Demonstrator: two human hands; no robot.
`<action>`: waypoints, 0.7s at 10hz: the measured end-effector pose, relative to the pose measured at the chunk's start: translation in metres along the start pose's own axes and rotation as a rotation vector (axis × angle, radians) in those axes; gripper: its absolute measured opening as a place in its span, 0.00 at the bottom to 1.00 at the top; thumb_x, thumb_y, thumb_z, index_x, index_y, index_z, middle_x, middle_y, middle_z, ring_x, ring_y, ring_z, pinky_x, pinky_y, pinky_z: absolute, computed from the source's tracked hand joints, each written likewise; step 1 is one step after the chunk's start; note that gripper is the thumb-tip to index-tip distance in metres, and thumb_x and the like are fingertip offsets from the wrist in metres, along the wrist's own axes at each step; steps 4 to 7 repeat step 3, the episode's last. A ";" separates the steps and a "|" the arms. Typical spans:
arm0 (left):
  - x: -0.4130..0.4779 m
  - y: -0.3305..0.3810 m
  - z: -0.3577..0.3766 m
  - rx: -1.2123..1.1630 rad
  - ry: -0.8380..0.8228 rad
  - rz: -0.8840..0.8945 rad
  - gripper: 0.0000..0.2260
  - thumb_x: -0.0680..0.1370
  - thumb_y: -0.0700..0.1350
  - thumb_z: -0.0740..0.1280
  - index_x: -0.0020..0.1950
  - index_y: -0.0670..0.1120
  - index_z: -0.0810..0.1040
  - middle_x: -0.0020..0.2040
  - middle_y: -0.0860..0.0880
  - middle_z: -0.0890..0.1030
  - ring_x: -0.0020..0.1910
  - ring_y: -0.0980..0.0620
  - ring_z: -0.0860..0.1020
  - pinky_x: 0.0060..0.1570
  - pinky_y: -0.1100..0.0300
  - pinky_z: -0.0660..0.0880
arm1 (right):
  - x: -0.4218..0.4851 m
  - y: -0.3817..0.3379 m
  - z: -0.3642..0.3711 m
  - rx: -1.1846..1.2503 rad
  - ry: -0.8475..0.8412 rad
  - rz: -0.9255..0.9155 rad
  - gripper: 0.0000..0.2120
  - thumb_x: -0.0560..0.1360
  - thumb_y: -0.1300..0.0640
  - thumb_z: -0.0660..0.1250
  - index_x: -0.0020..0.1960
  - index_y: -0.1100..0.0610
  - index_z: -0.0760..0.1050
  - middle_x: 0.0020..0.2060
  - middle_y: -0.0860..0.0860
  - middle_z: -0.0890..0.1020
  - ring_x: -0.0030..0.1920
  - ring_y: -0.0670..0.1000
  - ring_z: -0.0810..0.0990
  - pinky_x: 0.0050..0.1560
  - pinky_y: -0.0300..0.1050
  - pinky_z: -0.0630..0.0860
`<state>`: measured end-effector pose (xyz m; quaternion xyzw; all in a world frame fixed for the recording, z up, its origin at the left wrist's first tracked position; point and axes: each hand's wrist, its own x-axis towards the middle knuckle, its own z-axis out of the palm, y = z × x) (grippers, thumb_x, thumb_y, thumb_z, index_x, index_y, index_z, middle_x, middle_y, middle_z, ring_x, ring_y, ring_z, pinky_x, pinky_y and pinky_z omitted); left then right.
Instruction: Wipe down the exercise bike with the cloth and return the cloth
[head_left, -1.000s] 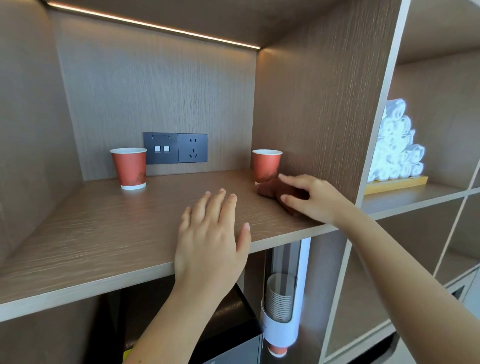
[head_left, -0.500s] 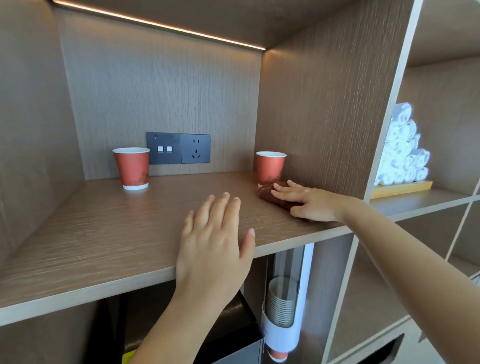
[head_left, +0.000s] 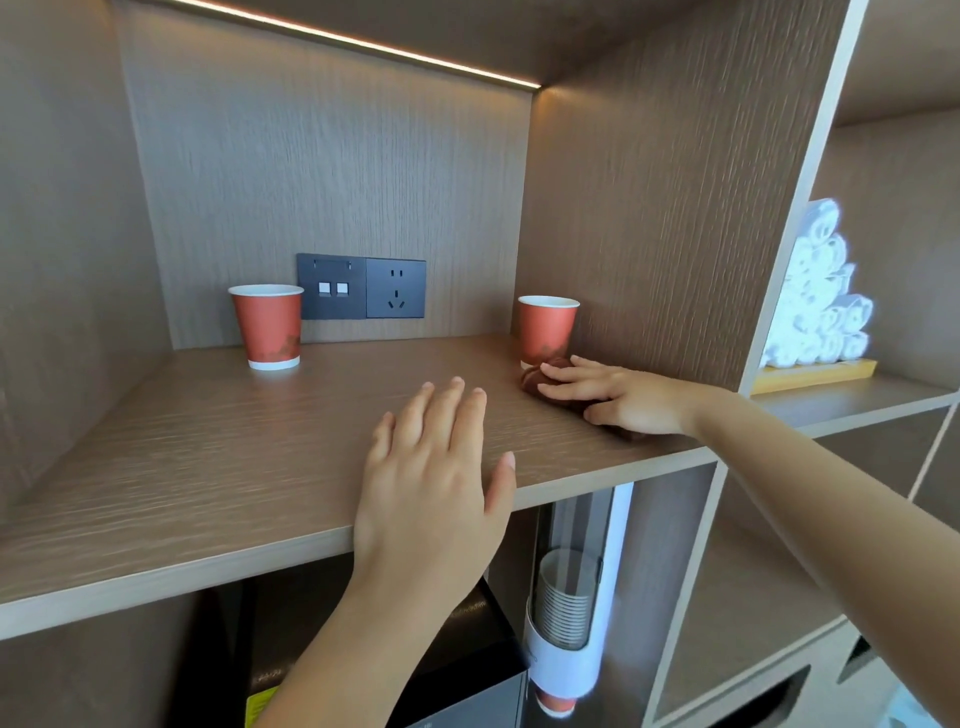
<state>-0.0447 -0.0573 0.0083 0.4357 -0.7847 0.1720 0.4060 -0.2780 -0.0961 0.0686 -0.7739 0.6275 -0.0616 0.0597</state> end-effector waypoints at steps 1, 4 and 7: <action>-0.001 -0.002 0.000 -0.005 -0.007 -0.004 0.22 0.73 0.53 0.60 0.62 0.42 0.75 0.62 0.44 0.77 0.62 0.43 0.74 0.58 0.45 0.71 | -0.003 0.003 0.001 0.003 0.006 -0.022 0.27 0.77 0.66 0.57 0.72 0.46 0.59 0.75 0.43 0.53 0.75 0.46 0.44 0.68 0.37 0.38; -0.005 -0.004 -0.002 0.029 0.024 0.007 0.22 0.75 0.53 0.58 0.62 0.42 0.75 0.62 0.43 0.77 0.62 0.43 0.74 0.59 0.44 0.70 | -0.009 -0.014 0.017 -0.096 0.349 -0.003 0.21 0.78 0.47 0.59 0.69 0.47 0.66 0.72 0.47 0.65 0.73 0.46 0.58 0.72 0.56 0.55; -0.005 -0.004 -0.002 0.029 0.024 0.007 0.22 0.75 0.53 0.58 0.62 0.42 0.75 0.62 0.43 0.77 0.62 0.43 0.74 0.59 0.44 0.70 | -0.009 -0.014 0.017 -0.096 0.349 -0.003 0.21 0.78 0.47 0.59 0.69 0.47 0.66 0.72 0.47 0.65 0.73 0.46 0.58 0.72 0.56 0.55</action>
